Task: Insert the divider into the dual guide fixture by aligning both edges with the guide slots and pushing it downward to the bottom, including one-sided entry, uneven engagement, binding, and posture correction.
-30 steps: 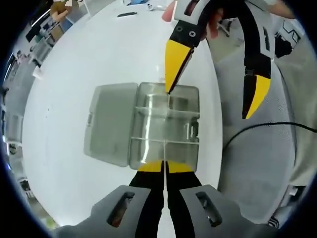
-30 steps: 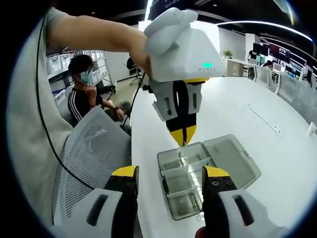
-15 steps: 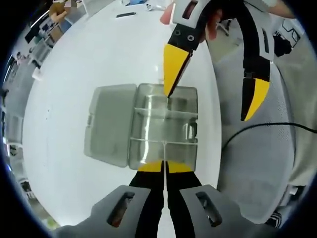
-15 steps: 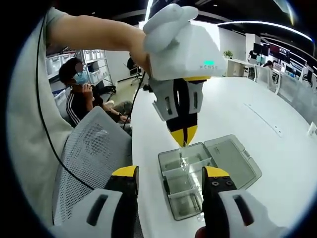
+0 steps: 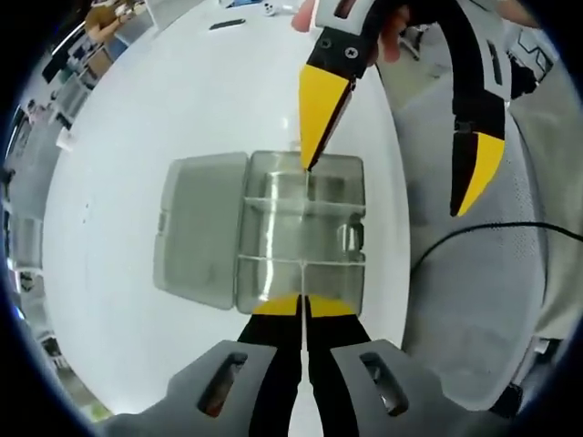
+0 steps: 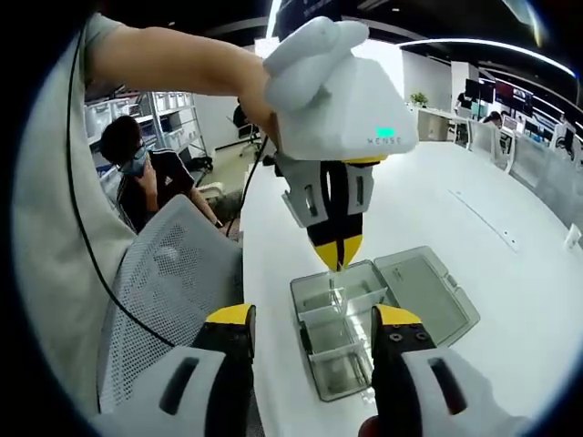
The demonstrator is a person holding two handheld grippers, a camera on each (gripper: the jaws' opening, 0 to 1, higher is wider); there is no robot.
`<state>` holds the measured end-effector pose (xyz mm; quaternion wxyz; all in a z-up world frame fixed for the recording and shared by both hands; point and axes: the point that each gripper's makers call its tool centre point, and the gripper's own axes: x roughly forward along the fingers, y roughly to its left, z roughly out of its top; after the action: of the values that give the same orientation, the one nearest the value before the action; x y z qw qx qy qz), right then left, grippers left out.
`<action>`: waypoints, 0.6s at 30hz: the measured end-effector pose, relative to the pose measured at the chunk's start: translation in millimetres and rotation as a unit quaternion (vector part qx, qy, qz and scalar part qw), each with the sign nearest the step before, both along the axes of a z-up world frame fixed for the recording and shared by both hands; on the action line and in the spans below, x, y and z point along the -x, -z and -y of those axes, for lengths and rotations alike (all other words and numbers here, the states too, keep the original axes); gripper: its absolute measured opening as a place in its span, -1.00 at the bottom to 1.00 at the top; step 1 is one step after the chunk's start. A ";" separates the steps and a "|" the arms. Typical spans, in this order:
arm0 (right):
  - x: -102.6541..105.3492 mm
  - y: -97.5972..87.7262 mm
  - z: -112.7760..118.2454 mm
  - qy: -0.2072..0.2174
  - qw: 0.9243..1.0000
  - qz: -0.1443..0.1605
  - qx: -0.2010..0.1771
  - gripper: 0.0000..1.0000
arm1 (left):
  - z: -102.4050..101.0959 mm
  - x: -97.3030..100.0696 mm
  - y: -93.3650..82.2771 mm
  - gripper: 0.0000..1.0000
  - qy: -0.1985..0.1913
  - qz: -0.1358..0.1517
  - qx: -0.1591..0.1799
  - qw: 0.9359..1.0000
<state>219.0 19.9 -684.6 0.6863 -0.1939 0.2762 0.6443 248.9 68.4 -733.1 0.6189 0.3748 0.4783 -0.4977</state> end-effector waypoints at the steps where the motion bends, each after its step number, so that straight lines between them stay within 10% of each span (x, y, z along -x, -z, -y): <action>1: -0.3 0.0 0.8 0.001 1.000 0.000 0.000 -0.04 | 0.2 -0.1 0.1 -1.00 0.000 0.000 0.000 1.000; 18: 1.9 1.0 -3.2 -0.005 1.000 0.000 0.002 -0.03 | 0.0 1.1 4.7 -1.00 0.023 0.004 -0.013 1.000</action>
<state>217.2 23.0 -685.6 0.6831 -0.1968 0.2764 0.6468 247.9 68.4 -737.9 0.6045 0.3953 0.4736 -0.5040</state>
